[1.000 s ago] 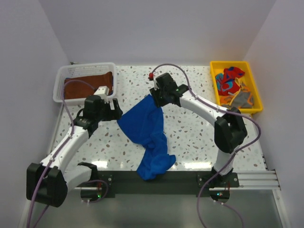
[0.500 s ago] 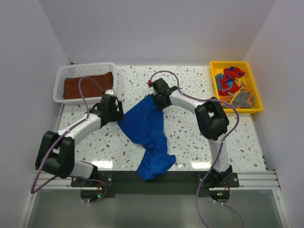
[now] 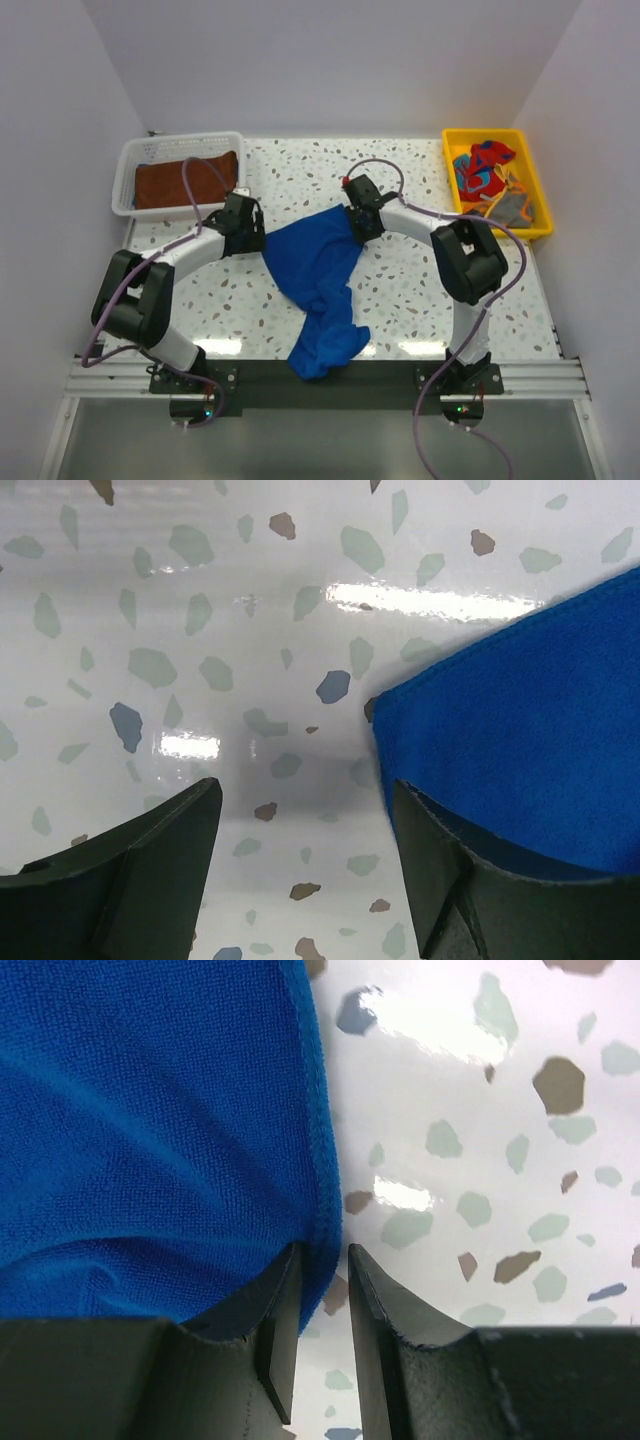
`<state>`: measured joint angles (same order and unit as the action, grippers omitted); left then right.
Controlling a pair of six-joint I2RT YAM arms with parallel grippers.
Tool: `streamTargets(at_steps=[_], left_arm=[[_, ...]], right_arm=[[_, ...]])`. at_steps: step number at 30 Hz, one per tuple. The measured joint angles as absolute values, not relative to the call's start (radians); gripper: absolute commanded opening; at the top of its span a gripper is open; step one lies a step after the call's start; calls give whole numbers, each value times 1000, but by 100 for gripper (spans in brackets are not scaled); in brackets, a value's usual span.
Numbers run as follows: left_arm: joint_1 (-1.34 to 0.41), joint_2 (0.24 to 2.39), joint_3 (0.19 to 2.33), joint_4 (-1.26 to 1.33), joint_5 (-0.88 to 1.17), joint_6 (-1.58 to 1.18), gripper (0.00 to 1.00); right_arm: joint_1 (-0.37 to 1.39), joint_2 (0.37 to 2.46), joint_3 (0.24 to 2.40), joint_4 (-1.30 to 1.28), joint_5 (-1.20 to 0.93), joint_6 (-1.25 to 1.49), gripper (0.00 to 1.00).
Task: Fold and stack the towels
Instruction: Flatten out the crumpled towel
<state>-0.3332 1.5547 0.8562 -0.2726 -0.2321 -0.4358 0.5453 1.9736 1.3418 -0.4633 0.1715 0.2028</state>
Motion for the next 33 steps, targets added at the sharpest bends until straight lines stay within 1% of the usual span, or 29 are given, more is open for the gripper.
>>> streamTargets(at_steps=[3, 10, 14, 18, 24, 33], left_arm=[[-342, 1592, 883, -268, -226, -436, 71], [-355, 1665, 953, -246, -219, -444, 65], [-355, 1702, 994, -239, -212, -454, 63], [-355, 1732, 1021, -226, -208, -454, 57], [-355, 1773, 1038, -224, -205, -454, 56], [-359, 1798, 1048, -225, -210, -453, 56]], right_arm=[[519, 1948, 1308, -469, 157, 220, 30], [477, 1913, 1297, -488, 82, 205, 35], [465, 1906, 1361, -504, 48, 180, 36], [432, 1917, 1458, -496, 14, 159, 36], [387, 2014, 1595, -473, -20, 129, 37], [393, 2187, 1689, -474, -61, 103, 38]])
